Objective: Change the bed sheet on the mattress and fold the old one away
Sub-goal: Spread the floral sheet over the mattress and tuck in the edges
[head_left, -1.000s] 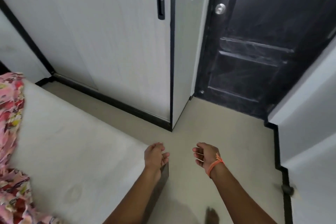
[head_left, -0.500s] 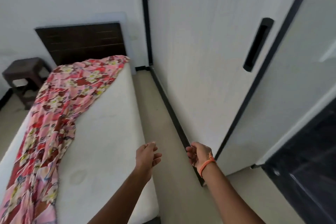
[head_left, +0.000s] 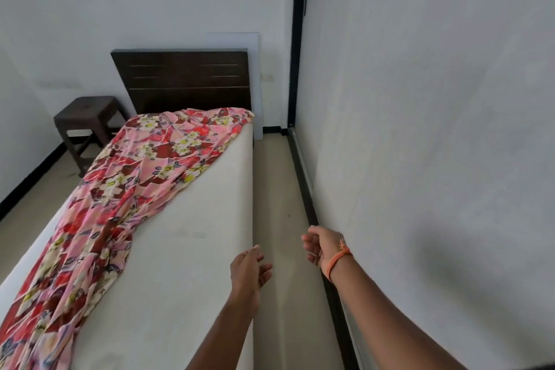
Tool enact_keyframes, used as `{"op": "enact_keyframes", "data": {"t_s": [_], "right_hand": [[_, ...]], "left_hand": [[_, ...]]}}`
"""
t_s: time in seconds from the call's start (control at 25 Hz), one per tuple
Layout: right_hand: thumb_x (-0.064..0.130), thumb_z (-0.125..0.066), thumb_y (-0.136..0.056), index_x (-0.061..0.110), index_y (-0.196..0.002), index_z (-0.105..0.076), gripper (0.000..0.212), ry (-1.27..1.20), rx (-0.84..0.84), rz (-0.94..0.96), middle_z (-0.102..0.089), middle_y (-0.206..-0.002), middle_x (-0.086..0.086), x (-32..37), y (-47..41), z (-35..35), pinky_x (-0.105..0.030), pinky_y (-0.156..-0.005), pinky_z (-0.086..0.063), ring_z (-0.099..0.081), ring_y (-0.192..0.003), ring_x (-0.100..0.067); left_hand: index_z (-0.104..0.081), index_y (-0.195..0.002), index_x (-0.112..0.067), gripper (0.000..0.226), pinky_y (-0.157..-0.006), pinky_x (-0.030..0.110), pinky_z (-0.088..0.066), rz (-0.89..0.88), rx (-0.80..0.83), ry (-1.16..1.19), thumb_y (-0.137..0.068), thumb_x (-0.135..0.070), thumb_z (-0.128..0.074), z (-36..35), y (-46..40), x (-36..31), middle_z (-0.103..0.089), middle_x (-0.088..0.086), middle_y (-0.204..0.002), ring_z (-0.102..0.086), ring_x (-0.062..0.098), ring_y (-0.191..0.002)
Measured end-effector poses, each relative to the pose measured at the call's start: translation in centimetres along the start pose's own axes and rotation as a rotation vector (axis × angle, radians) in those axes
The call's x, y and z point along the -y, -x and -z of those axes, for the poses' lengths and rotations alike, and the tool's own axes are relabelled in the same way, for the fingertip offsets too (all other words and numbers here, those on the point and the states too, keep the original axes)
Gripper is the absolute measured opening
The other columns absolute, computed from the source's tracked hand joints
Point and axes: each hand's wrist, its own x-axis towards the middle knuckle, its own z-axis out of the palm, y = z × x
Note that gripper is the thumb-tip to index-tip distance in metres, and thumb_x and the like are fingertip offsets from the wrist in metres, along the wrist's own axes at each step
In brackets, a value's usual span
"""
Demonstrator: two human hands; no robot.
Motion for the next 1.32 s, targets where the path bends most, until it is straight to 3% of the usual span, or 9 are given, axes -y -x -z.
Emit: {"op": "enact_keyframes", "data": {"t_s": [0.2, 0.48, 0.64, 0.96, 1.16, 1.32], "right_hand": [[0.013, -0.054, -0.09, 0.013, -0.07, -0.058, 0.02, -0.038, 0.013, -0.046, -0.063, -0.049, 0.003, 7.4, -12.3, -7.3, -0.022, -0.053, -0.038, -0.054, -0.053, -0.013], [0.013, -0.049, -0.094, 0.011, -0.071, -0.055, 0.023, 0.05, 0.216, -0.187, -0.061, -0.051, 0.002, 17.0, -31.9, -22.5, -0.024, -0.055, -0.037, -0.051, -0.056, -0.014], [0.017, -0.05, -0.092, 0.01, -0.077, -0.06, 0.019, 0.226, 0.349, -0.207, -0.064, -0.069, -0.001, 24.4, -40.4, -30.1, -0.025, -0.056, -0.041, -0.056, -0.061, -0.015], [0.016, -0.05, -0.092, 0.009, -0.074, -0.06, 0.022, 0.352, 0.352, -0.21, -0.062, -0.047, 0.003, 37.5, -61.1, -41.5, -0.023, -0.051, -0.042, -0.054, -0.043, -0.011], [0.015, -0.047, -0.095, 0.007, -0.061, -0.057, 0.036, 0.486, 0.267, -0.194, -0.056, -0.04, 0.001, 43.3, -77.7, -51.2, -0.024, -0.053, -0.037, -0.048, -0.033, -0.009], [0.019, -0.051, -0.095, 0.008, -0.061, -0.057, 0.037, 0.613, 0.205, -0.219, -0.056, -0.042, 0.001, 47.2, -89.6, -57.7, -0.025, -0.052, -0.035, -0.046, -0.037, -0.011]], "left_hand": [[-0.06, -0.107, -0.007, 0.012, -0.068, 0.035, -0.052, -0.054, -0.09, 0.053, -0.099, -0.016, -0.055, -4.0, -8.2, -8.2, -0.059, 0.011, -0.102, -0.061, 0.026, -0.079], [-0.059, -0.108, -0.014, 0.012, -0.077, 0.037, -0.056, -0.101, -0.325, 0.04, -0.102, -0.022, -0.053, -11.0, -26.3, -17.2, -0.062, 0.01, -0.11, -0.066, 0.029, -0.092], [-0.056, -0.116, -0.013, 0.017, -0.073, 0.033, -0.056, -0.097, -0.393, 0.052, -0.102, -0.02, -0.052, -18.3, -35.2, -24.0, -0.061, 0.009, -0.111, -0.065, 0.027, -0.091], [-0.054, -0.119, -0.016, 0.024, -0.069, 0.03, -0.054, -0.133, -0.42, -0.058, -0.098, -0.026, -0.06, -26.0, -57.6, -35.0, -0.062, 0.007, -0.108, -0.066, 0.023, -0.088], [-0.057, -0.111, -0.005, 0.024, -0.06, 0.032, -0.051, 0.114, -0.4, 0.227, -0.095, -0.022, -0.062, -29.3, -79.2, -40.5, -0.057, 0.01, -0.096, -0.061, 0.023, -0.072], [-0.054, -0.119, -0.01, 0.04, -0.05, 0.027, -0.048, 0.395, -0.415, 0.589, -0.091, -0.037, -0.066, -32.3, -93.9, -43.3, -0.044, 0.009, -0.085, -0.05, 0.021, -0.061]]}}
